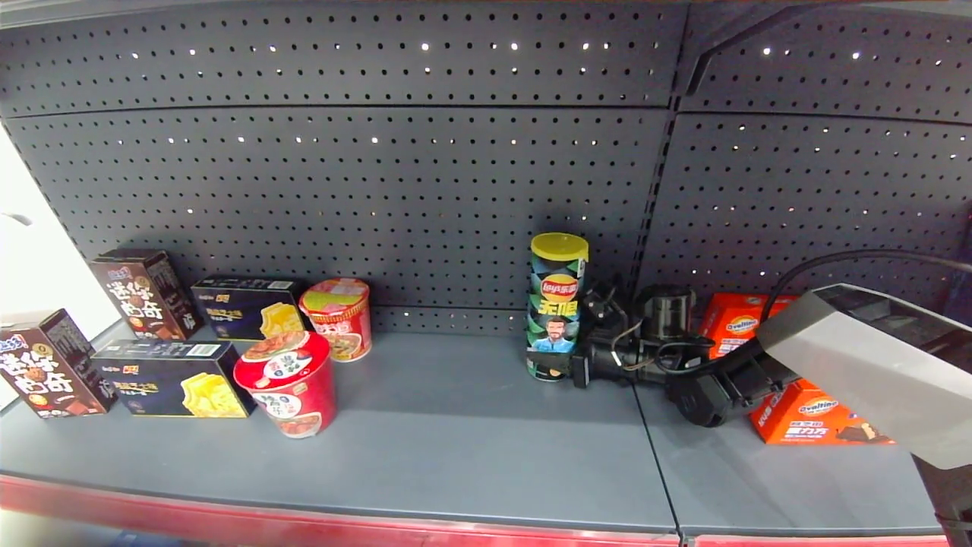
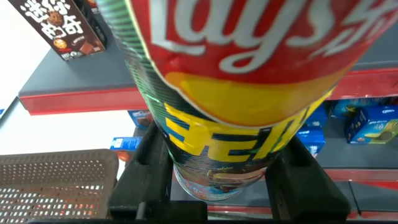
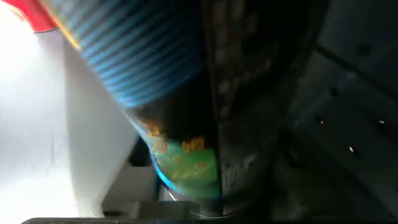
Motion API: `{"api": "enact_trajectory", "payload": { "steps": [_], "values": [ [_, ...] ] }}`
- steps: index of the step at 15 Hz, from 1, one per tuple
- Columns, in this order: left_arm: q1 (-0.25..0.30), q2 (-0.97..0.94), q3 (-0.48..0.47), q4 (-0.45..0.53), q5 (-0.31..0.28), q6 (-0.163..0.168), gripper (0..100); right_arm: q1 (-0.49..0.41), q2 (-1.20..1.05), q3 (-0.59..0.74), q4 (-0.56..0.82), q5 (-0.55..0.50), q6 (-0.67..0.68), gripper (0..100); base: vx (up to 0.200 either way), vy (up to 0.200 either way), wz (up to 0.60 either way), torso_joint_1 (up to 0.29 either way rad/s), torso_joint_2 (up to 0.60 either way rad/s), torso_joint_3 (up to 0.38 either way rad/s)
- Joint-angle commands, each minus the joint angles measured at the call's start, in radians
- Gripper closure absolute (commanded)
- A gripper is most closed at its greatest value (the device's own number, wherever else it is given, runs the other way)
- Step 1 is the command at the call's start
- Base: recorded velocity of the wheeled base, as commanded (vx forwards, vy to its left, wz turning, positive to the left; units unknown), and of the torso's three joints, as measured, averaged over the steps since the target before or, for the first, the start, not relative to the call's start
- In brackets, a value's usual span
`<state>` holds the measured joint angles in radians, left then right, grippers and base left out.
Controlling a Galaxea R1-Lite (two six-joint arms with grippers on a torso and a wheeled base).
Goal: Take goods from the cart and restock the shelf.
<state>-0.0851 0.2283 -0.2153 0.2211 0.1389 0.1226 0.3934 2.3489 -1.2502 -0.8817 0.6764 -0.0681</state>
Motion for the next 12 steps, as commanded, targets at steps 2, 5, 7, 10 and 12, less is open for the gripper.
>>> {"api": "enact_trajectory", "payload": {
  "steps": [2,5,7,10,12],
  "values": [
    [0.001,-0.015,0.013,0.000,0.001,0.000,100,0.030,-0.063,0.041,-0.014,-0.040,0.022,100,0.000,0.000,0.00,0.000,0.00,0.000],
    [0.001,-0.024,0.008,0.000,0.001,-0.001,100,0.053,-0.145,0.133,-0.022,-0.067,0.024,100,0.000,0.000,0.00,0.000,0.00,0.000],
    [0.001,-0.026,0.008,-0.002,0.001,-0.001,100,0.065,-0.200,0.219,-0.057,-0.093,0.024,100,0.000,0.000,0.00,0.000,0.00,0.000],
    [-0.001,-0.029,0.007,-0.002,0.001,-0.001,100,0.071,-0.289,0.373,-0.132,-0.116,0.017,100,0.000,0.000,0.00,0.000,0.00,0.000],
    [0.001,-0.047,0.013,0.000,0.001,-0.001,100,0.081,-0.373,0.551,-0.220,-0.143,0.021,100,0.000,0.000,0.00,0.000,0.00,0.000]
  ]
}}
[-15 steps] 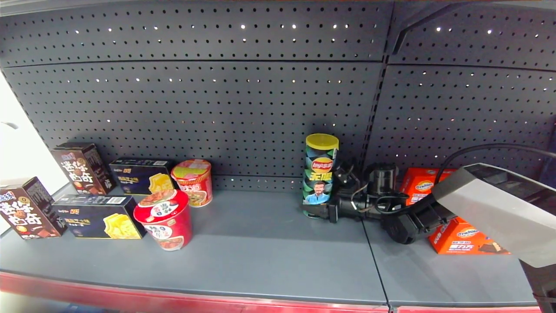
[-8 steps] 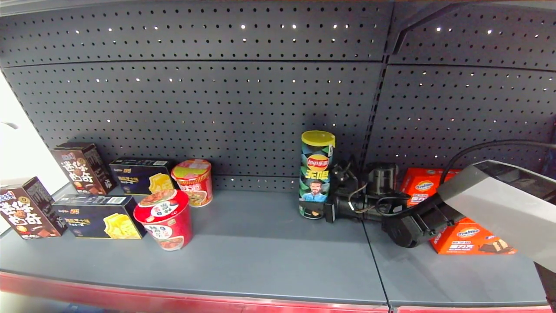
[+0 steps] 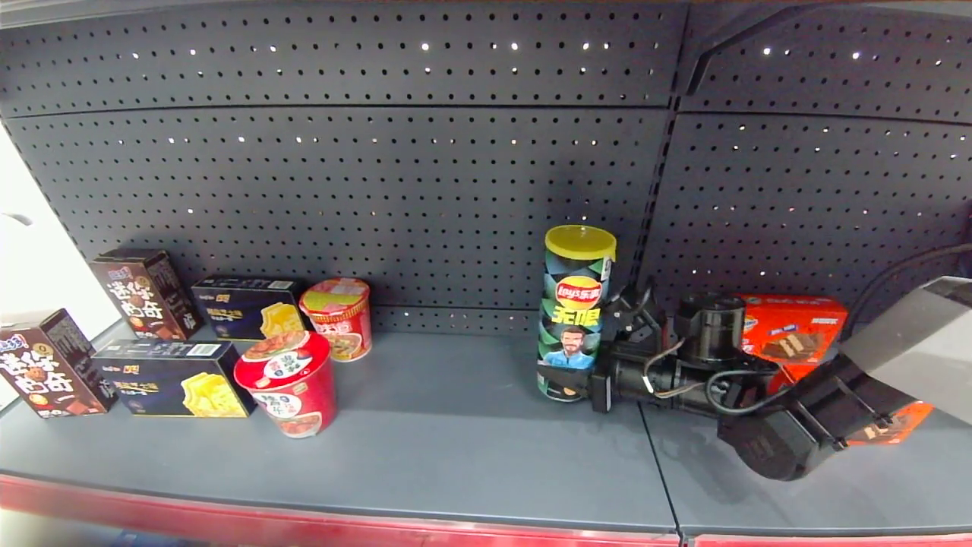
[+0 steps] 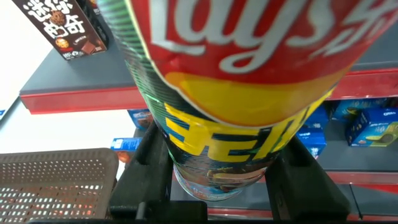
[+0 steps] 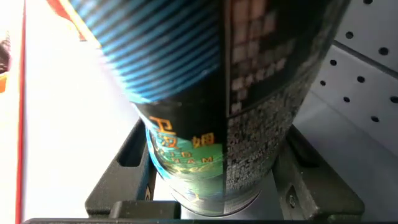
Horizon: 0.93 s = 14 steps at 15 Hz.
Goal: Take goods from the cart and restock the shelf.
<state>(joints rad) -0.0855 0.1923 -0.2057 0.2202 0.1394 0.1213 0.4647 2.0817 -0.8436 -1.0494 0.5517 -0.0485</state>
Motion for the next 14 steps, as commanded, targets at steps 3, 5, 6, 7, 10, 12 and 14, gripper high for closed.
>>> {"api": "enact_trajectory", "payload": {
  "steps": [3,5,6,7,10,12,14],
  "values": [
    [0.001,-0.033,0.037,0.001,0.000,0.000,100,0.017,-0.175,0.322,-0.167,-0.024,0.022,100,0.000,0.000,0.00,0.000,0.00,0.000],
    [0.000,-0.037,0.049,-0.001,0.000,0.000,100,0.026,-0.183,0.425,-0.285,-0.024,0.056,100,0.000,0.000,0.00,0.000,0.00,0.000],
    [0.001,-0.037,0.049,-0.001,0.000,0.000,100,0.035,-0.181,0.479,-0.359,-0.024,0.067,100,0.000,0.000,0.00,0.000,0.00,0.000],
    [0.001,-0.039,0.049,-0.001,0.000,0.000,100,0.038,-0.180,0.489,-0.374,-0.024,0.068,100,0.000,0.000,0.00,0.000,0.00,0.000],
    [0.004,-0.040,0.046,-0.001,0.002,0.000,100,0.069,-0.153,0.595,-0.488,-0.026,0.070,100,0.000,0.000,0.00,0.000,0.00,0.000],
    [0.015,-0.039,0.042,-0.001,0.000,0.000,100,0.072,-0.143,0.603,-0.498,-0.027,0.072,100,0.000,0.000,0.00,0.000,0.00,0.000],
    [0.015,-0.039,0.039,-0.001,0.002,0.001,100,0.072,-0.109,0.591,-0.514,-0.027,0.070,100,0.000,0.000,0.00,0.000,0.00,0.000]
  ]
}}
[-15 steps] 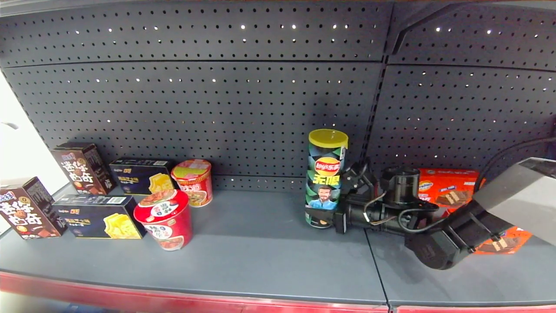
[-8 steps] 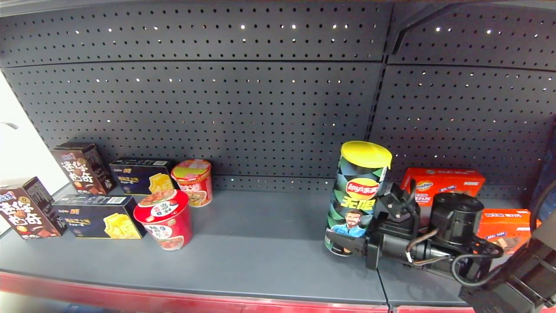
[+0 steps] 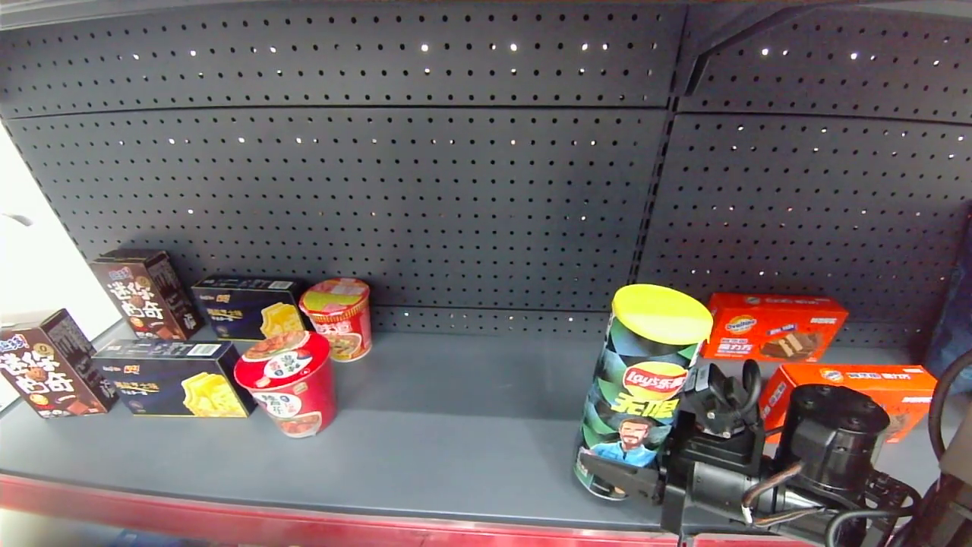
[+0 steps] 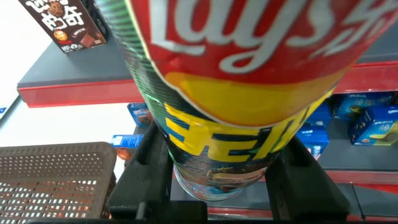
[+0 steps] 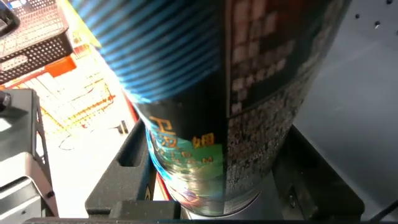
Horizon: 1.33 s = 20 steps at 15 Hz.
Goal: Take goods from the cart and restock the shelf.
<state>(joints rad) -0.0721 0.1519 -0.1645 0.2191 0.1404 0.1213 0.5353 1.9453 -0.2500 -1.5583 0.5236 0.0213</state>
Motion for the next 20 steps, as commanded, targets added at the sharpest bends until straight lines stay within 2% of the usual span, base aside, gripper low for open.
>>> {"api": "enact_trajectory", "payload": {
  "steps": [1,12,13,20],
  "values": [
    [0.002,0.001,-0.003,0.000,0.001,0.000,100,0.002,0.050,-0.009,-0.013,0.001,-0.003,100,0.000,0.000,0.00,0.000,0.00,0.000],
    [0.000,0.000,0.003,0.000,-0.001,0.000,100,0.002,0.173,-0.075,-0.013,0.003,-0.012,100,0.000,0.000,0.00,0.000,0.00,0.000],
    [0.000,0.000,0.005,0.000,-0.001,0.000,100,0.002,0.176,-0.075,-0.013,0.003,-0.015,0,0.000,0.000,0.00,0.000,0.00,0.000],
    [0.000,0.000,0.005,0.002,-0.001,0.000,100,-0.003,0.119,-0.052,-0.013,0.003,-0.014,0,0.000,0.000,0.00,0.000,0.00,0.000]
  ]
}}
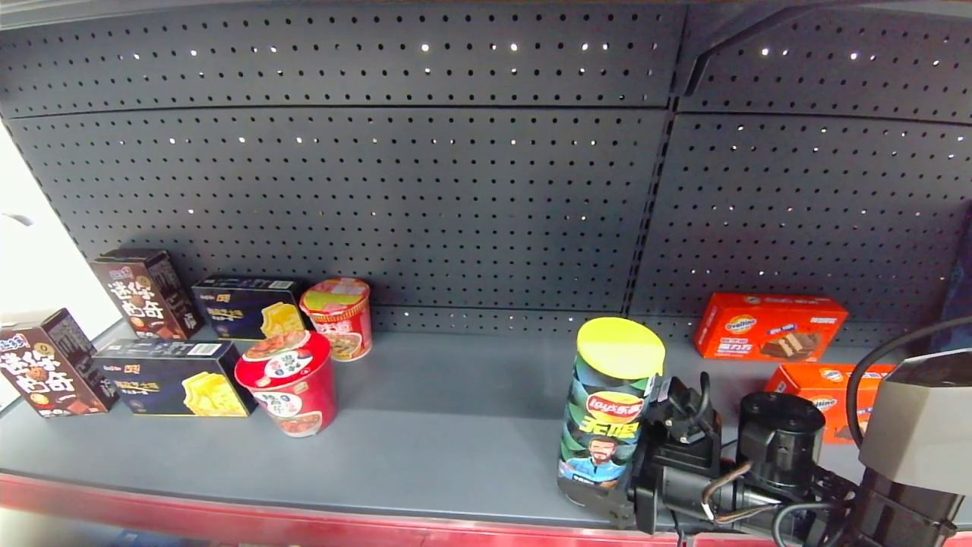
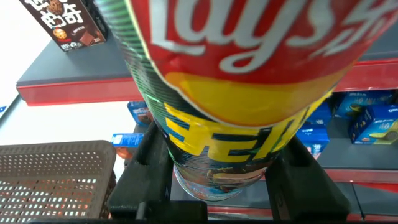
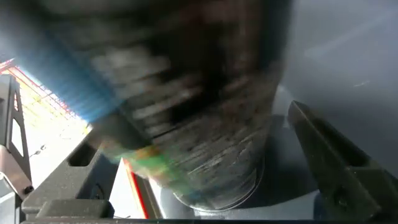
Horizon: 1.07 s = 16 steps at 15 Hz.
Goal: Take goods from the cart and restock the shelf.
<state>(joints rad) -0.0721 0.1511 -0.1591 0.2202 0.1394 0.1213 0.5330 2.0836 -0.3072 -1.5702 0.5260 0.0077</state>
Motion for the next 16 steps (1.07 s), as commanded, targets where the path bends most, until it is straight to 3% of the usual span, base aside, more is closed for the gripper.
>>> {"api": "enact_trajectory", "payload": {
  "steps": [1,8,12,16],
  "values": [
    [0.000,0.001,-0.002,-0.001,0.000,0.000,100,-0.004,-0.027,0.019,-0.001,0.000,0.000,0,0.000,0.000,0.00,0.000,0.00,0.000],
    [0.000,-0.019,0.006,0.001,0.000,0.001,100,-0.070,-0.125,0.114,-0.001,0.012,-0.002,0,0.000,0.000,0.00,0.000,0.00,0.000],
    [0.000,-0.048,-0.010,0.064,0.000,0.001,100,-0.068,-0.192,0.177,-0.001,0.012,-0.002,0,0.000,0.000,0.00,0.000,0.00,0.000],
    [0.000,-0.053,-0.026,0.067,0.000,0.001,100,-0.048,-0.344,0.283,-0.001,0.012,-0.002,0,0.000,0.000,0.00,0.000,0.00,0.000]
  ]
}}
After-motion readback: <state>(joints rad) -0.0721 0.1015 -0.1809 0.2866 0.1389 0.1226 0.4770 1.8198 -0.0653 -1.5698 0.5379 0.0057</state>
